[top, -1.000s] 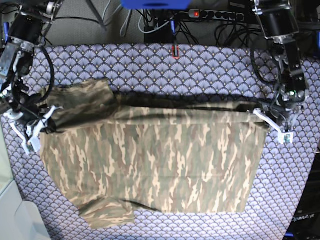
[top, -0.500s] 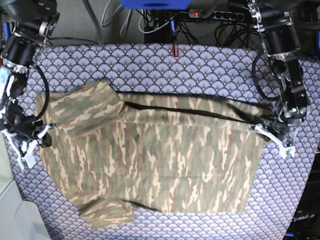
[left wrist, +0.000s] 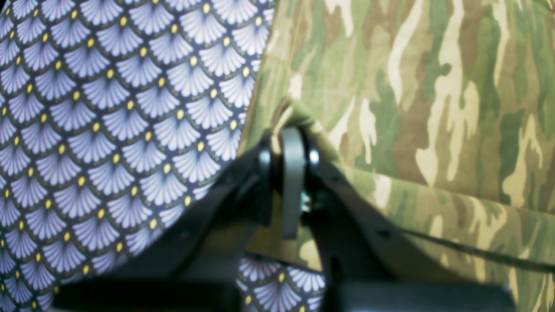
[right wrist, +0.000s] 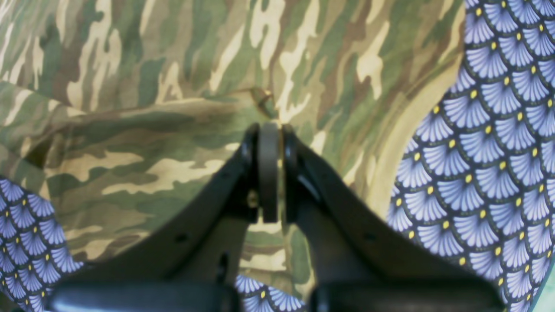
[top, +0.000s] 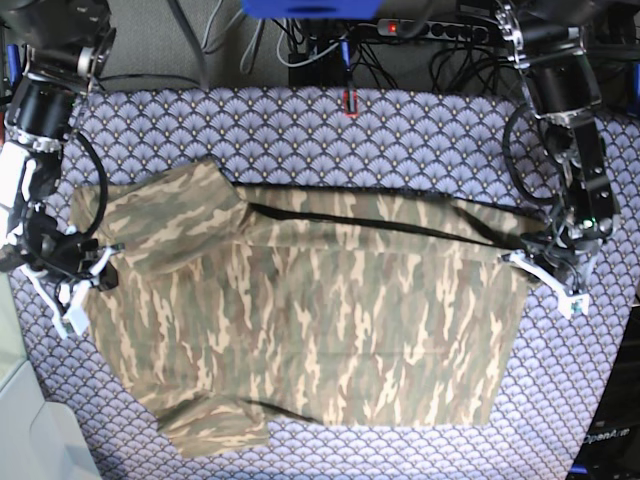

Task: Fold the T-shirt properly

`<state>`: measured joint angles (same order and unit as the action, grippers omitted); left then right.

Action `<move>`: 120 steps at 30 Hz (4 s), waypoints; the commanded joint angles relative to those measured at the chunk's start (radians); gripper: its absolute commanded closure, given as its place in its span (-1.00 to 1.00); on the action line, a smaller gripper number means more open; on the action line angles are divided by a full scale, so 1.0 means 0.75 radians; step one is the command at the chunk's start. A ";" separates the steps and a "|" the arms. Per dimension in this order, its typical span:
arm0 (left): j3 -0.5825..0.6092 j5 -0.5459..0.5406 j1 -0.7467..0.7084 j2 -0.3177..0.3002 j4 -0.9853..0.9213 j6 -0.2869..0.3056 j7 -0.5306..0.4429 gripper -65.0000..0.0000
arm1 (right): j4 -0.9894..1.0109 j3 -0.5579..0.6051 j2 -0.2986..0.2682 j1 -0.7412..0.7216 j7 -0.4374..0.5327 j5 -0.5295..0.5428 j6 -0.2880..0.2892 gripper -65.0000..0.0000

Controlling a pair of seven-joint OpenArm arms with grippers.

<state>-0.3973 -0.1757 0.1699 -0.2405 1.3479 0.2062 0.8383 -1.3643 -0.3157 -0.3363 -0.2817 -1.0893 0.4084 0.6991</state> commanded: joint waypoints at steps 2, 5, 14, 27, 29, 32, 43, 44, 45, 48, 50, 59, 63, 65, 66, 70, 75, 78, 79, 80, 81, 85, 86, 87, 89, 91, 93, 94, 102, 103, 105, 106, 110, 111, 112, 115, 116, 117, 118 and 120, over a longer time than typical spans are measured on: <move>-0.005 0.000 0.028 -0.018 0.020 -0.006 -0.024 0.98 | -0.019 -0.004 -0.029 -0.024 0.021 0.023 -0.001 1.00; -0.005 0.000 0.024 -0.018 0.020 -0.006 -0.024 0.98 | -0.023 -0.004 -0.029 0.015 0.025 0.023 -0.001 1.00; -0.005 0.000 0.022 -0.016 0.020 -0.006 -0.022 0.98 | -0.017 0.019 -0.029 0.041 0.027 0.023 -0.001 0.33; -0.005 0.000 0.008 -0.020 0.025 0.000 -0.020 0.98 | 0.106 0.154 -0.031 0.031 0.150 0.021 -0.001 0.23; -0.005 0.000 -0.003 -0.020 0.031 0.000 -0.024 0.98 | 0.147 0.156 -0.035 0.031 0.179 0.021 -0.001 0.23; -0.005 0.000 -0.005 -0.018 0.031 -0.002 -0.024 0.98 | 0.190 0.156 -0.048 0.031 0.208 0.021 -0.001 0.23; -0.005 0.000 -0.007 -0.014 0.027 -0.004 -0.024 0.98 | 0.194 0.156 -0.044 0.012 0.216 0.021 -0.001 0.24; -0.005 0.000 -0.007 -0.014 0.027 -0.004 -0.024 0.98 | 0.194 0.156 -0.044 0.010 0.216 0.021 -0.001 0.24; -0.005 0.000 -0.007 -0.014 0.027 -0.004 -0.024 0.98 | 0.194 0.156 -0.044 0.002 0.216 0.021 -0.001 0.24; -0.005 0.000 -0.007 -0.014 0.025 -0.004 -0.022 0.98 | 0.226 0.158 -0.044 -0.022 0.216 0.021 -0.001 0.24; -0.005 0.000 -0.007 -0.014 0.025 -0.004 -0.022 0.98 | 0.276 0.187 -0.044 -0.045 0.218 0.021 -0.001 0.24; -0.005 0.000 -0.009 -0.014 0.022 -0.004 -0.024 0.98 | 0.349 0.262 -0.042 -0.039 0.273 0.023 -0.001 0.45; -0.005 0.000 -0.009 -0.014 0.022 -0.004 -0.024 0.98 | 0.349 0.281 -0.040 -0.039 0.271 0.023 -0.001 0.98; -0.005 0.000 -0.009 -0.014 0.022 -0.004 -0.024 0.98 | 0.347 0.281 -0.040 -0.041 0.271 0.023 -0.001 1.00; -0.005 0.000 -0.009 -0.014 0.022 -0.004 -0.024 0.98 | 0.347 0.281 -0.042 -0.041 0.271 0.023 -0.001 1.00; -0.005 0.000 -0.009 -0.014 0.022 -0.004 -0.020 0.98 | 0.347 0.273 -0.050 -0.061 0.271 0.023 -0.001 1.00; -0.005 0.000 -0.009 -0.014 0.029 -0.004 -0.014 0.98 | 0.323 0.271 -0.070 -0.090 0.269 0.025 -0.001 1.00; -0.005 0.000 -0.009 -0.014 0.029 -0.004 -0.014 0.98 | 0.269 0.271 -0.076 -0.094 0.259 0.025 -0.001 1.00; -0.005 0.000 -0.009 -0.014 0.025 -0.004 -0.018 0.98 | 0.255 0.271 -0.076 -0.096 0.259 0.025 -0.001 1.00; -0.005 0.000 -0.009 -0.014 0.025 -0.004 -0.020 0.98 | 0.251 0.271 -0.078 -0.098 0.259 0.025 -0.001 1.00; -0.005 0.000 -0.009 -0.014 0.027 -0.004 -0.020 0.98 | 0.251 0.271 -0.078 -0.114 0.257 0.023 -0.001 1.00; -0.005 0.000 -0.007 -0.014 0.029 -0.004 -0.018 0.98 | 0.257 0.273 -0.085 -0.143 0.257 0.023 -0.001 1.00; -0.005 0.000 -0.007 -0.014 0.031 -0.004 -0.016 0.98 | 0.257 0.273 -0.089 -0.143 0.257 0.023 -0.001 1.00; -0.005 0.000 -0.005 -0.014 0.031 -0.004 -0.016 0.98 | 0.257 0.275 -0.091 -0.143 0.257 0.023 -0.001 1.00; -0.005 0.000 -0.005 -0.014 0.029 -0.004 -0.022 0.98 | 0.257 0.273 -0.091 -0.141 0.259 0.023 -0.001 1.00; -0.005 0.000 -0.005 -0.014 0.025 -0.004 -0.022 0.98 | 0.257 0.273 -0.093 -0.135 0.261 0.023 -0.001 1.00; -0.005 0.000 -0.007 -0.014 0.025 -0.004 -0.024 0.98 | 0.257 0.273 -0.095 -0.133 0.261 0.023 -0.001 0.99; -0.005 0.000 -0.007 -0.014 0.022 -0.004 -0.024 0.98 | 0.257 0.273 -0.095 -0.133 0.259 0.023 -0.015 0.95; -0.005 0.000 -0.007 -0.014 0.022 -0.004 -0.024 0.98 | 0.319 0.271 -0.095 -0.133 0.265 0.025 -0.017 0.31; -0.005 0.000 -0.007 -0.014 0.022 -0.004 -0.022 0.98 | 0.343 0.271 -0.095 -0.137 0.267 0.025 -0.017 0.27; -0.005 0.000 -0.009 -0.014 0.022 -0.004 -0.022 0.98 | 0.376 0.271 -0.095 -0.139 0.271 0.025 -0.001 0.23; -0.005 0.000 -0.017 -0.014 0.022 -0.002 -0.024 0.98 | 0.386 0.271 -0.095 -0.141 0.273 0.025 -0.001 0.22; -0.005 0.000 -0.031 -0.014 0.029 -0.002 -0.024 0.98 | 0.402 0.271 -0.095 -0.141 0.273 0.025 -0.001 0.22; -0.005 0.000 -0.033 -0.014 0.029 -0.002 -0.024 0.98 | 0.402 0.271 -0.095 -0.139 0.273 0.025 -0.001 0.22; -0.005 0.000 -0.033 -0.014 0.029 -0.002 -0.024 0.98 | 0.402 0.271 -0.095 -0.137 0.273 0.025 -0.001 0.22; -0.005 0.000 -0.033 -0.014 0.029 -0.002 -0.024 0.98 | 0.402 0.277 -0.093 -0.131 0.273 0.025 -0.001 0.24; -0.005 0.000 -0.033 -0.014 0.029 -0.002 -0.024 0.98 | 0.402 0.277 -0.091 -0.129 0.271 0.025 -0.001 0.24; -0.005 0.000 -0.033 -0.014 0.029 -0.002 -0.024 0.98 | 0.404 0.277 -0.089 -0.114 0.271 0.025 -0.001 0.24; -0.005 0.000 -0.033 -0.014 0.029 -0.002 -0.024 0.98 | 0.404 0.277 -0.089 -0.108 0.271 0.025 -0.001 0.24; -0.005 0.000 -0.035 -0.014 0.029 -0.002 -0.024 0.98 | 0.404 0.279 -0.089 -0.102 0.271 0.025 -0.001 0.27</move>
<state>-0.3973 -0.1753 0.1253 -0.2375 1.3499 0.2062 0.8375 -1.0470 -0.1032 -0.3870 -0.3313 -0.9012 0.4152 0.6952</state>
